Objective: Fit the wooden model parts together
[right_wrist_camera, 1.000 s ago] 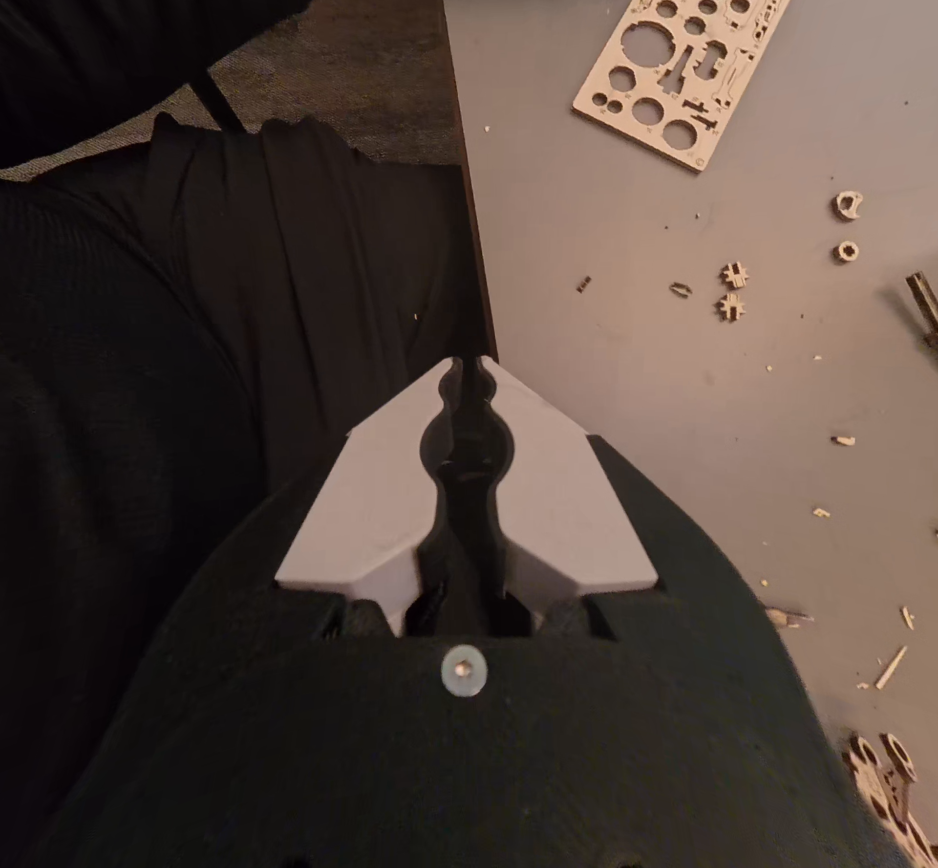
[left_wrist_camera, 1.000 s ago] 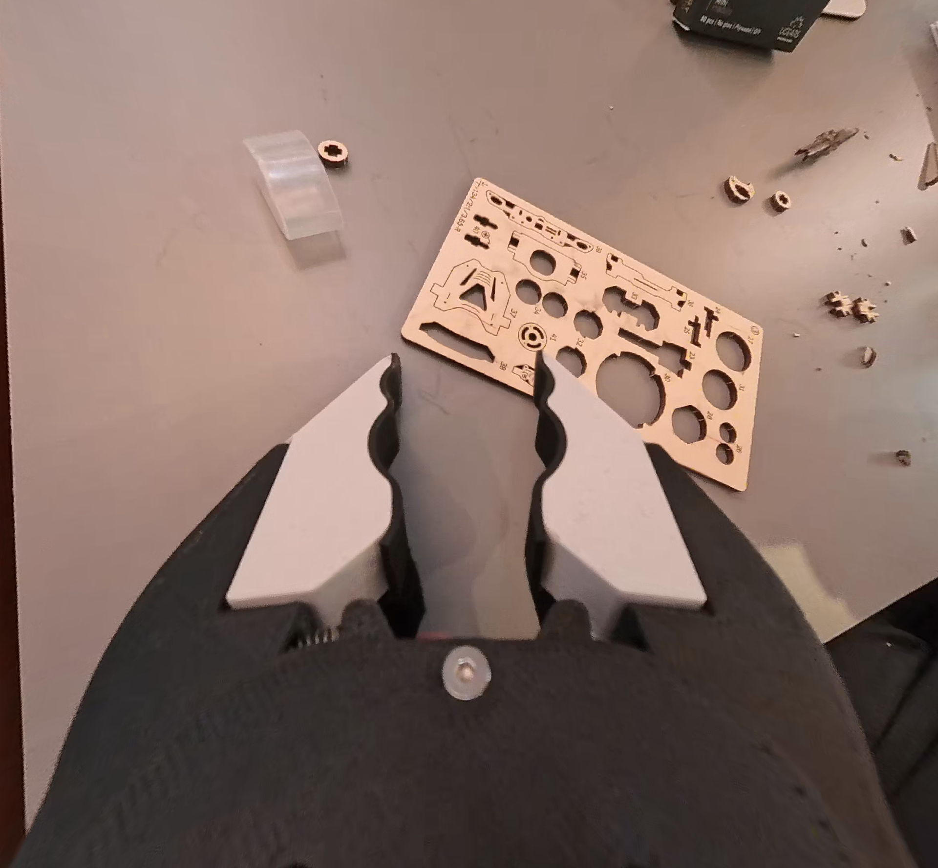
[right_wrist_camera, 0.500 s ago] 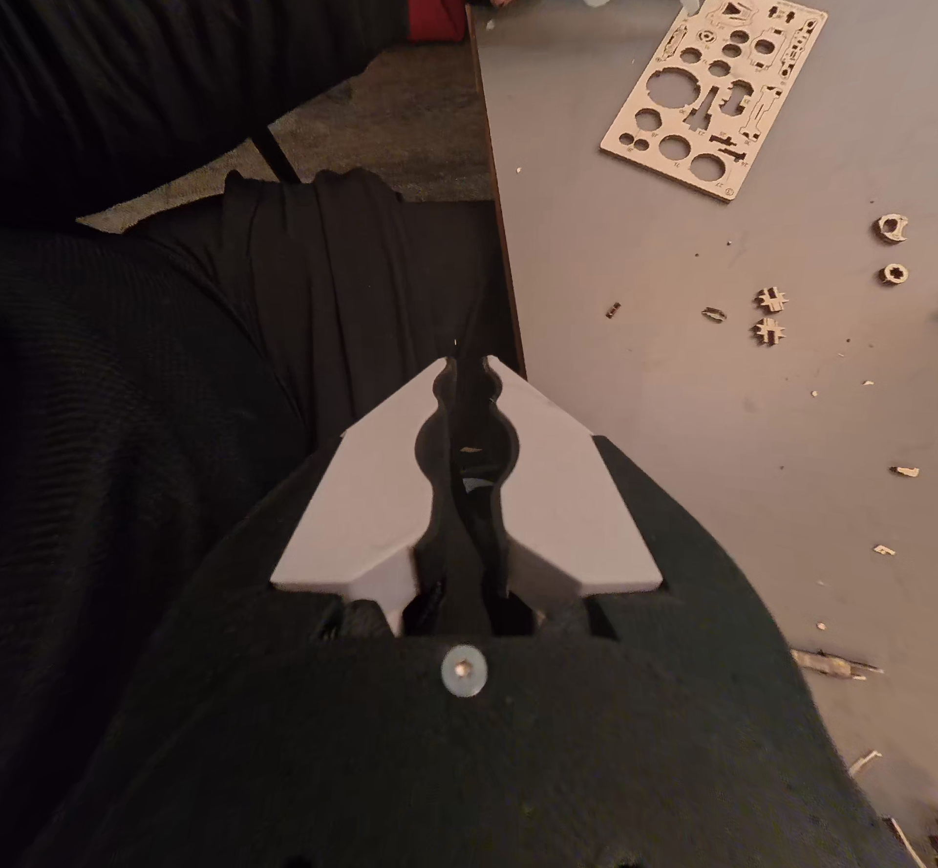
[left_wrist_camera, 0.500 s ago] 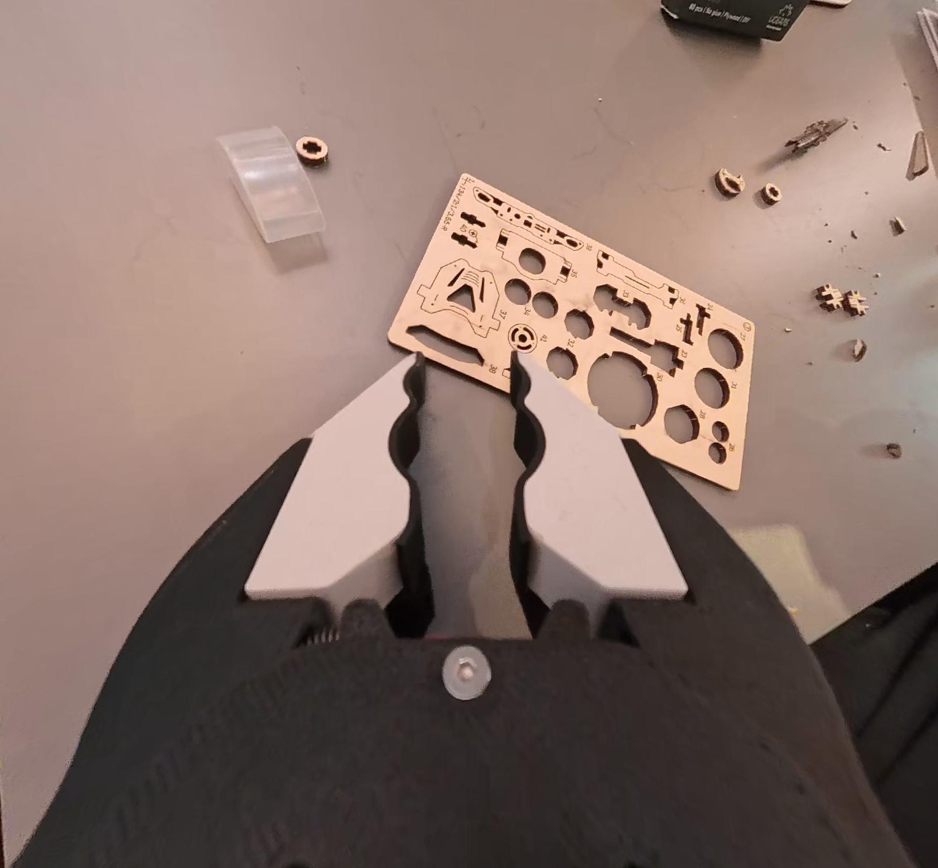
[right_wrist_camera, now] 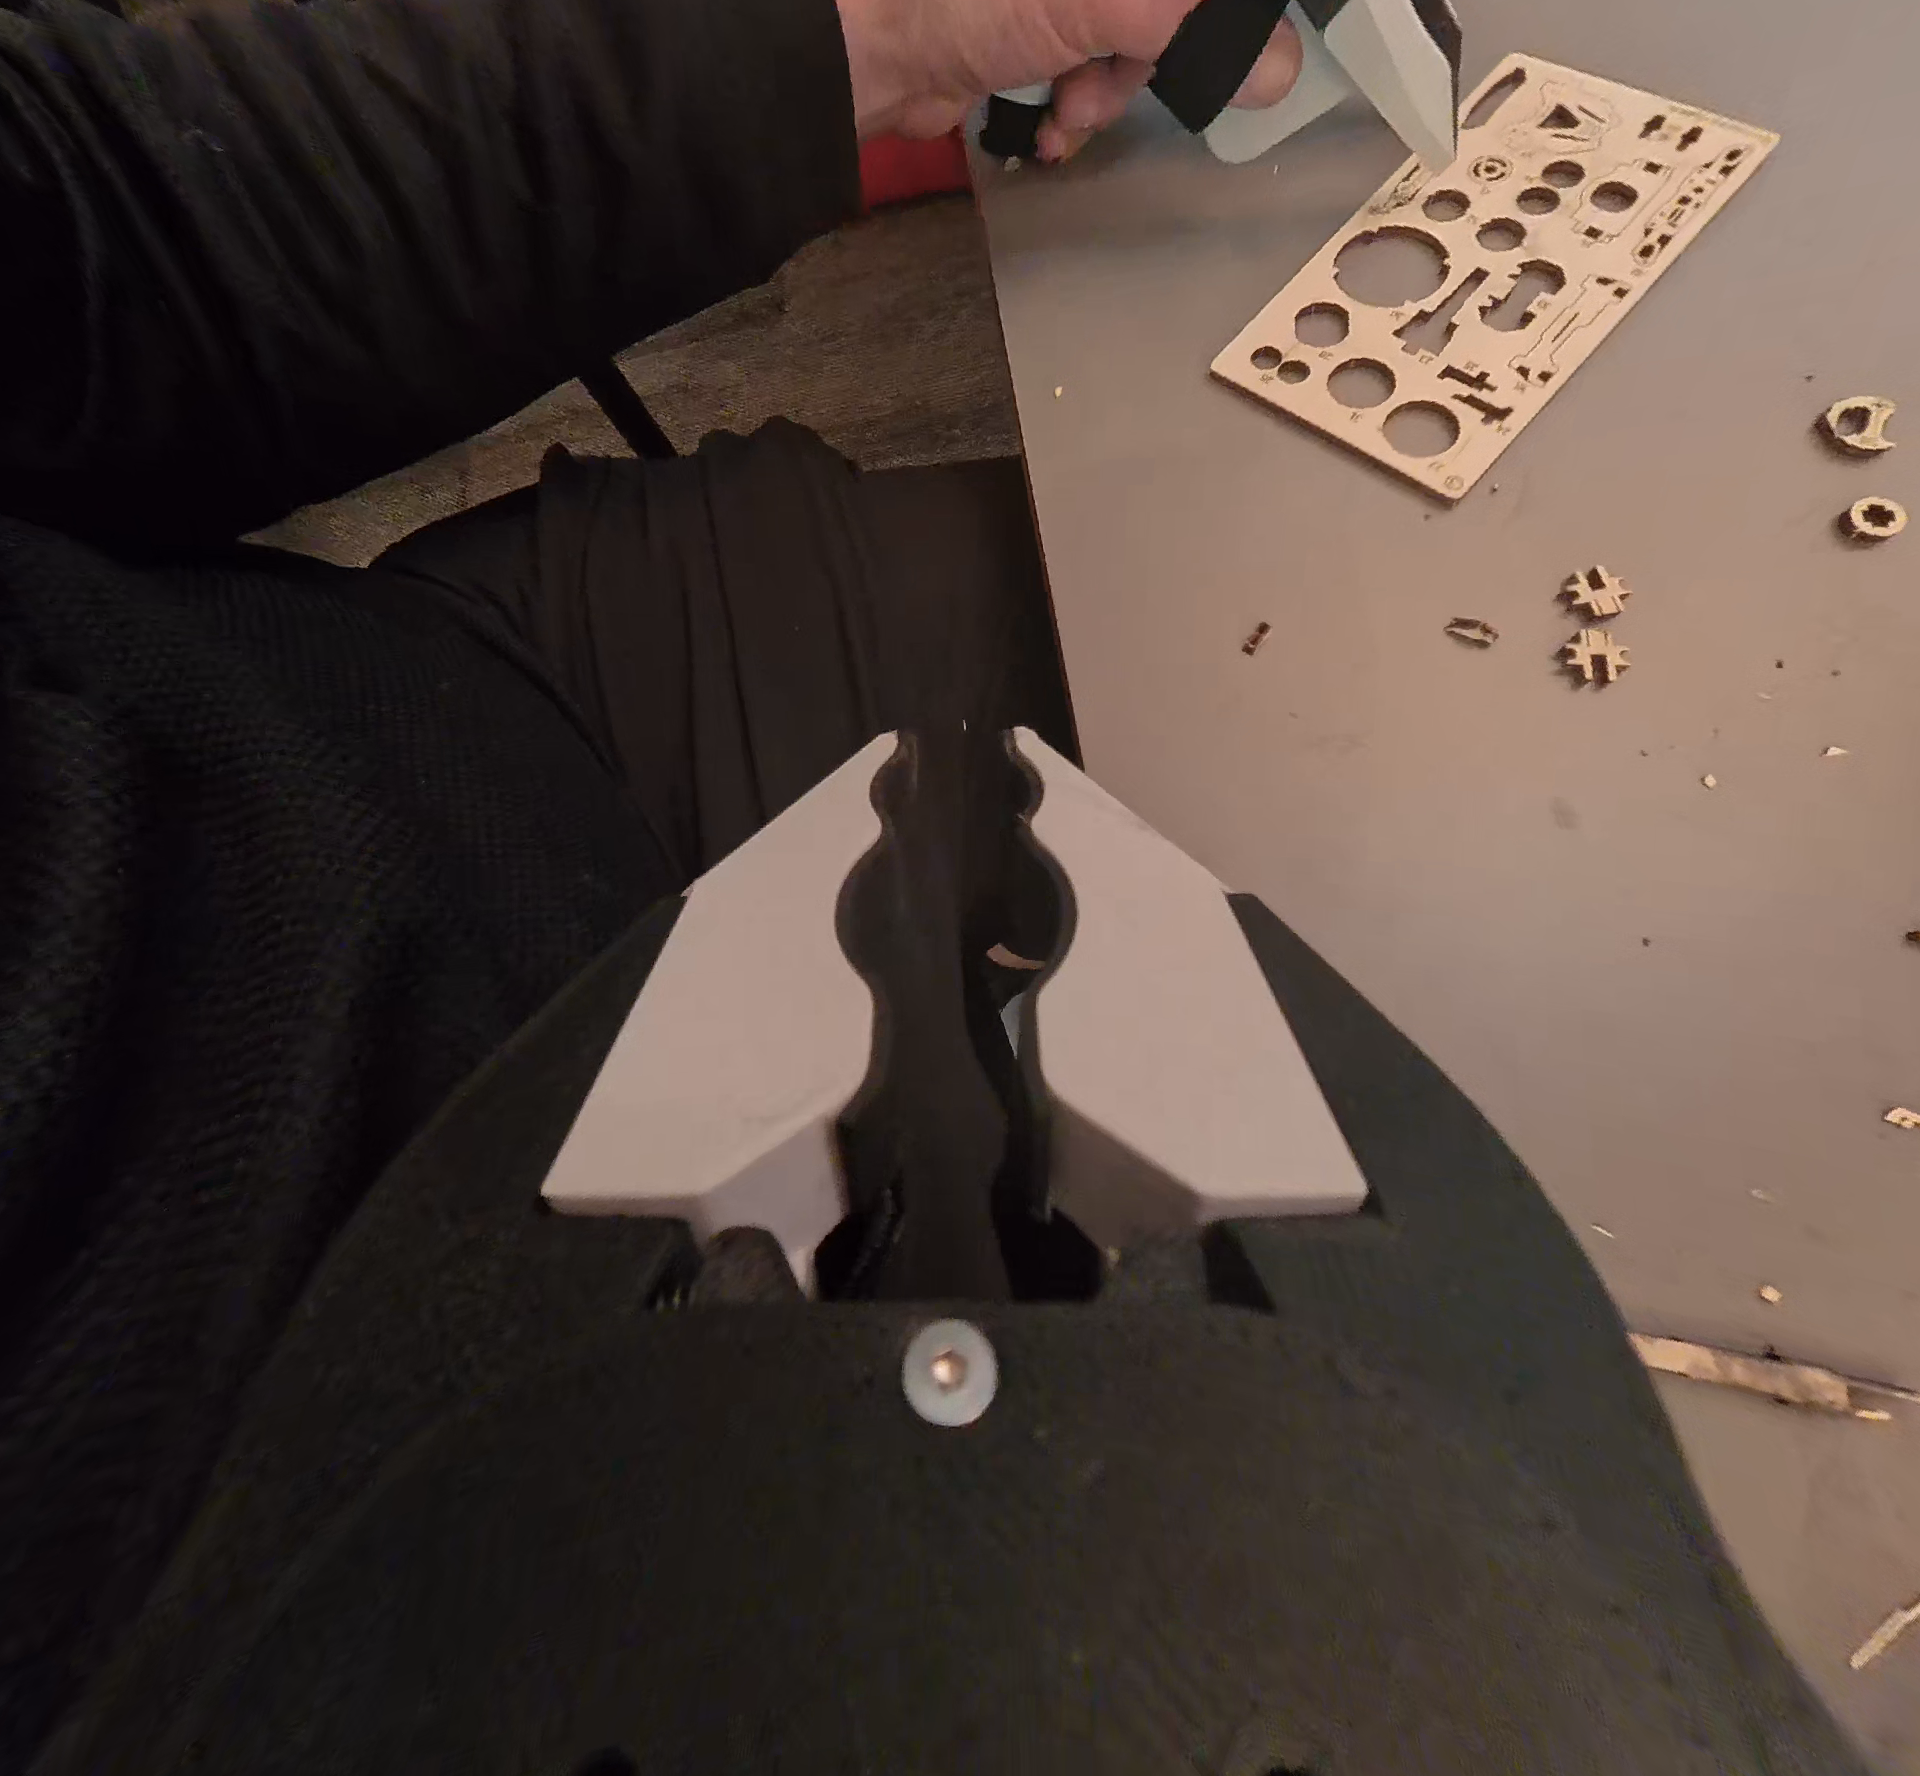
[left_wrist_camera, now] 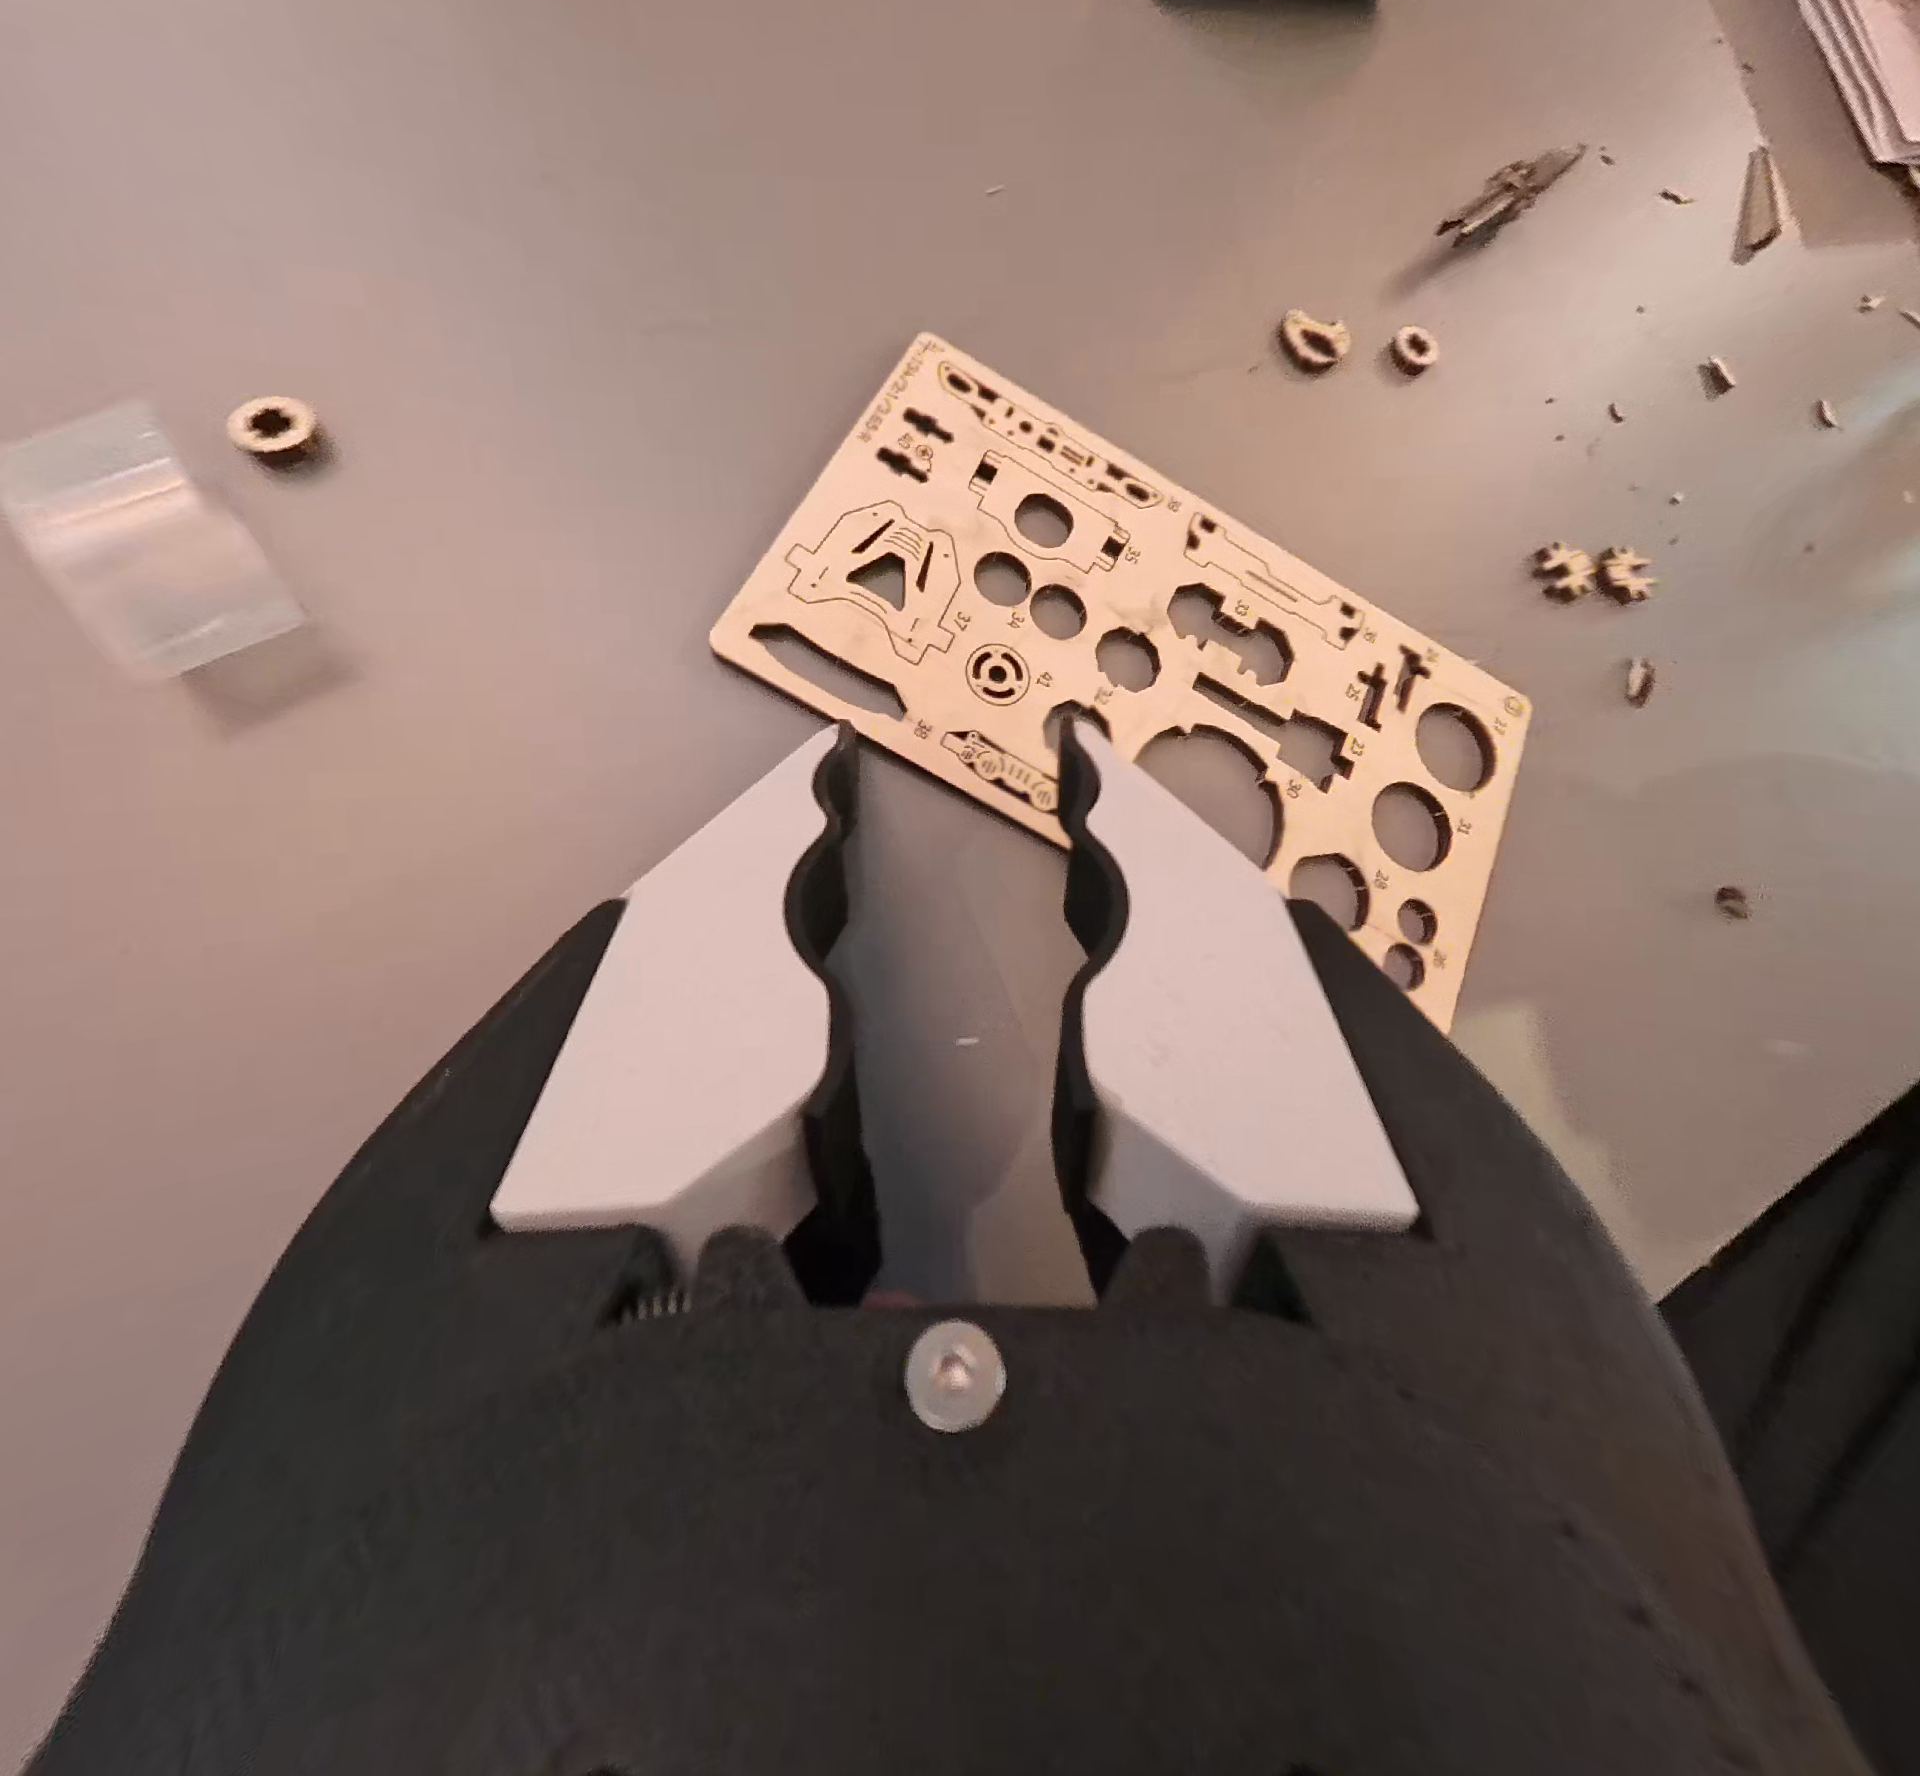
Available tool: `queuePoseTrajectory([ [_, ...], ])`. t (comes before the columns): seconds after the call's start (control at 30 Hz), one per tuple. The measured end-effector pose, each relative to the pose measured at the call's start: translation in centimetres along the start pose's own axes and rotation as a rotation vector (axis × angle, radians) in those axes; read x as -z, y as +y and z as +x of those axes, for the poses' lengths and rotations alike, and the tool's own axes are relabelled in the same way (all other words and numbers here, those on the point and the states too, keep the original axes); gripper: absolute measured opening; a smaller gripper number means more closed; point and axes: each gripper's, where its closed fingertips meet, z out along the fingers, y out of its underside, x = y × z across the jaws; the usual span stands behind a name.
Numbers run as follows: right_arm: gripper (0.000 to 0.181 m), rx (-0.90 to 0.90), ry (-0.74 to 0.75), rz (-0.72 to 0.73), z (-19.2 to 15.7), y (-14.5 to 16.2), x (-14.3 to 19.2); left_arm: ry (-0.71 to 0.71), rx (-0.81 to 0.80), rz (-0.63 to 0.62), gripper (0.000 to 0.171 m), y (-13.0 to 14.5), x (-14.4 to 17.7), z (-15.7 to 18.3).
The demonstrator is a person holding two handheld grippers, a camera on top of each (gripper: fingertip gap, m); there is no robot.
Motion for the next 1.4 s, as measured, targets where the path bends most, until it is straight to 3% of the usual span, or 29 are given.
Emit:
queuePoseTrajectory([
  [0.4,0.016,-0.032,-0.011,0.016,0.7,0.2,0.5,0.064,0.028,0.005,0.04,-0.8,-1.2,1.7],
  [0.83,0.024,-0.027,-0.069,-0.026,-0.2,1.0,-0.3,0.032,0.008,0.012,0.055,-1.4,-1.7,1.7],
  [0.93,0.024,-0.035,-0.062,-0.023,0.2,1.1,-0.3,-0.016,-0.052,0.073,0.056,-2.6,-0.9,1.8],
  [1.13,0.022,-0.082,-0.022,-0.015,2.1,1.6,-0.2,0.068,-0.33,0.052,0.051,-4.5,-1.0,8.2],
  [1.27,0.021,-0.152,0.015,0.016,4.2,1.8,0.4,0.176,-0.5,0.01,0.043,-4.2,-2.0,13.6],
  [1.4,0.021,-0.197,0.014,0.039,4.9,1.9,0.7,0.207,-0.628,-0.139,0.039,-2.3,-4.6,15.7],
])
